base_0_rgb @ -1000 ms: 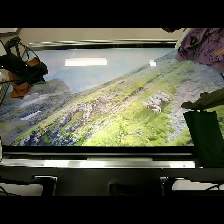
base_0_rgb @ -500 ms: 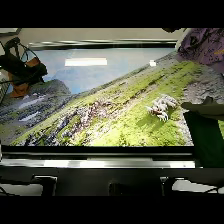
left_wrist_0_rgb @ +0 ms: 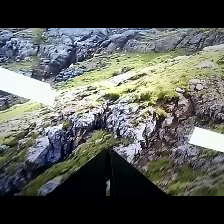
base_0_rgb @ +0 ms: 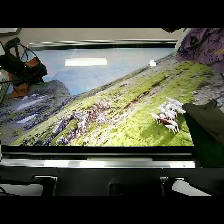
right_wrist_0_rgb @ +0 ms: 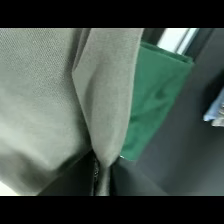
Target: Fold the clothes and pants, and hang the long-sleeved shirts on hangers.
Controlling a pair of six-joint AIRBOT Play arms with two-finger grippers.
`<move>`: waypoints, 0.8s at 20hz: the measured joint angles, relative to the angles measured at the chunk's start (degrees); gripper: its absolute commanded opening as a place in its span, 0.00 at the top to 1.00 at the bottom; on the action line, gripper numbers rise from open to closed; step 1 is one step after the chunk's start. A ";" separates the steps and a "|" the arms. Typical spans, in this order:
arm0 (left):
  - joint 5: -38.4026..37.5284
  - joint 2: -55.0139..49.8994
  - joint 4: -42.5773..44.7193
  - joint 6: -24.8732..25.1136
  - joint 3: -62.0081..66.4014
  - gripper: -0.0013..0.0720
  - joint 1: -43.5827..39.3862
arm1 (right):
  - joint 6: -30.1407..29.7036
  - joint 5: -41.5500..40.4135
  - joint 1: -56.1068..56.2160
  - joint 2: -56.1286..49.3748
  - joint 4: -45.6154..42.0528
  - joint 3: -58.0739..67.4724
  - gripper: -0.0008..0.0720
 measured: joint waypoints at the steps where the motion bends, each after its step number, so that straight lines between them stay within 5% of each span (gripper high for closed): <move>1: 0.00 0.00 -0.02 0.00 0.00 0.96 0.00 | -0.09 -0.72 0.00 0.59 -0.76 -2.29 0.95; 14: -0.26 0.00 0.00 -0.02 0.00 0.96 -0.11 | 0.70 -6.16 0.00 2.27 -6.91 -20.87 0.94; 16: -0.28 0.00 -0.02 -0.02 0.00 0.96 -0.13 | 1.22 -6.49 0.00 2.27 -7.96 -21.53 0.83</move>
